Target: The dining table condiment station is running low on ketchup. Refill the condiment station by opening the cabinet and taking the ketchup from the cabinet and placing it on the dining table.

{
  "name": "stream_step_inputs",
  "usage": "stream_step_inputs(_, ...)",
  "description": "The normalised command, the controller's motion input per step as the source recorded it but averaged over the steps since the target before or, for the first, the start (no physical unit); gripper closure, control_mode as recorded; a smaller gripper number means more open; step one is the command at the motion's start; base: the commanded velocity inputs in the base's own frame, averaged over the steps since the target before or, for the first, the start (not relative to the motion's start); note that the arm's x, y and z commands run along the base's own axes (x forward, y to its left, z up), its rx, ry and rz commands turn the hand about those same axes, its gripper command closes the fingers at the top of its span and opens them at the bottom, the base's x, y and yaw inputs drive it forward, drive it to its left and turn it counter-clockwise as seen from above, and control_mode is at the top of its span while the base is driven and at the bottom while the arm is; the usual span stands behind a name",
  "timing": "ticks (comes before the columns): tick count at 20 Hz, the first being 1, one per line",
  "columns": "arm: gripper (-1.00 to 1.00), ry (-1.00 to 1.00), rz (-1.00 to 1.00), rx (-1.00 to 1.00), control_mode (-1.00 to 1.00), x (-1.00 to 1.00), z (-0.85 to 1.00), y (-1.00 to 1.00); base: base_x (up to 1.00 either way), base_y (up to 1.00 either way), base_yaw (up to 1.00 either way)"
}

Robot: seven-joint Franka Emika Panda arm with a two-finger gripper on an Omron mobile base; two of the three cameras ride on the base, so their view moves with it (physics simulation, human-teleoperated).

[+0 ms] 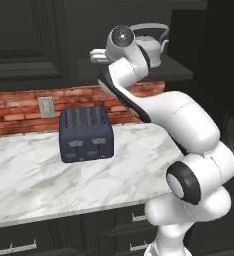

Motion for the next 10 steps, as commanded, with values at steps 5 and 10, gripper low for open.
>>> stream_step_inputs(5,1.00,0.00,0.03,0.00,-1.00,-1.00,-0.37,-0.33,0.00,0.00,0.00)
stream_step_inputs(10,1.00,0.00,0.10,0.00,-1.00,-1.00,-0.48,-0.39,0.00,0.00,0.00)
